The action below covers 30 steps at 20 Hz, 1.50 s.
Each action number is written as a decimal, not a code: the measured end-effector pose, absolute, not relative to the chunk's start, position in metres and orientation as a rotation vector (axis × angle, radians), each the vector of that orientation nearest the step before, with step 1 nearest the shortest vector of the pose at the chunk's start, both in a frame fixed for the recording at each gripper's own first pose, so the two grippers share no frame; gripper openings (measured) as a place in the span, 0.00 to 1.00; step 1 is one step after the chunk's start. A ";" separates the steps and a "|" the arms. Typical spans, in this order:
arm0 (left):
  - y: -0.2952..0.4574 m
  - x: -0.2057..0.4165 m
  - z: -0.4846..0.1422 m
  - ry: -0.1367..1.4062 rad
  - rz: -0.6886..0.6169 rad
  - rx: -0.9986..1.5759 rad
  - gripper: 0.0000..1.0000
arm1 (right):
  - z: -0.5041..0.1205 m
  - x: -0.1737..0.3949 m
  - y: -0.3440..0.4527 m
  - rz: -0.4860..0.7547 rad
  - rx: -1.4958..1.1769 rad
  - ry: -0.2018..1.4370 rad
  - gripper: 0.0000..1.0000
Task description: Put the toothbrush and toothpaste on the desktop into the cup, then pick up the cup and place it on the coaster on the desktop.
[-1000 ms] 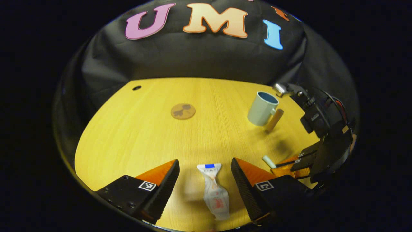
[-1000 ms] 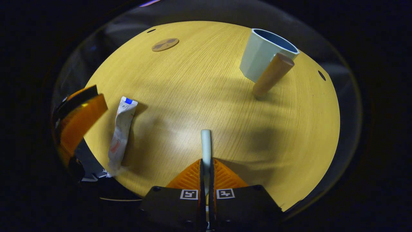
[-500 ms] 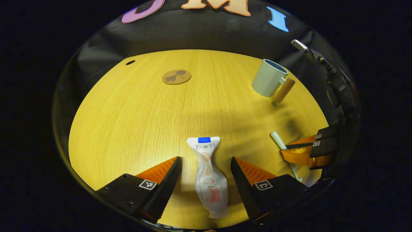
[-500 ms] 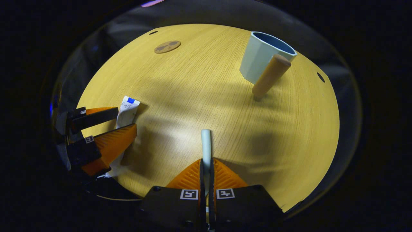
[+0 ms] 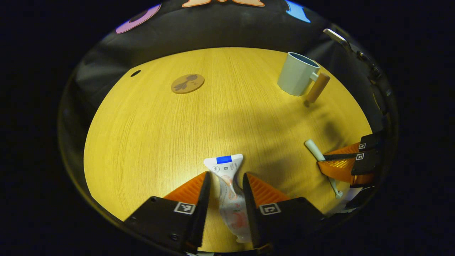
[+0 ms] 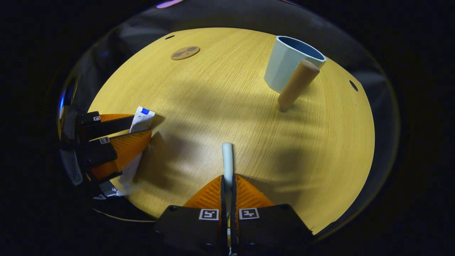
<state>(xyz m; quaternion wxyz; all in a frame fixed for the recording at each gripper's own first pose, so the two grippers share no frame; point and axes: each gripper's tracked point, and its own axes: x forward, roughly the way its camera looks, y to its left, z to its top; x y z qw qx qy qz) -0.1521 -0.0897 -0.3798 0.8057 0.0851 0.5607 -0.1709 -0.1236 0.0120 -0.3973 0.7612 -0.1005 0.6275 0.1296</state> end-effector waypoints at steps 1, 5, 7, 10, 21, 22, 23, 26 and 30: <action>-0.089 -0.152 -0.379 1.198 -0.367 0.171 0.43 | -0.397 -0.123 0.012 0.282 -0.217 1.367 0.07; -0.092 -0.151 -0.379 1.181 -0.358 0.134 0.14 | -0.397 -0.123 0.012 0.282 -0.215 1.370 0.06; -0.092 -0.151 -0.379 1.175 -0.359 0.132 0.10 | -0.397 -0.123 0.012 0.281 -0.221 1.366 0.06; -0.092 -0.149 -0.378 1.165 -0.360 0.116 0.01 | -0.397 -0.123 0.012 0.282 -0.231 1.359 0.06; -0.097 -0.142 -0.339 1.017 -0.406 -0.029 0.00 | -0.374 -0.100 0.030 0.303 -0.077 1.179 0.06; -0.097 -0.140 -0.332 0.989 -0.407 -0.043 0.00 | -0.368 -0.098 0.030 0.301 -0.078 1.147 0.06; -0.098 -0.139 -0.325 0.975 -0.414 -0.047 0.00 | -0.363 -0.095 0.031 0.304 -0.080 1.119 0.06; -0.099 -0.134 -0.306 0.922 -0.411 -0.062 0.00 | -0.347 -0.087 0.038 0.319 -0.064 1.028 0.06; -0.097 -0.130 -0.280 0.854 -0.416 -0.074 0.00 | -0.313 -0.064 0.048 0.327 0.003 0.885 0.06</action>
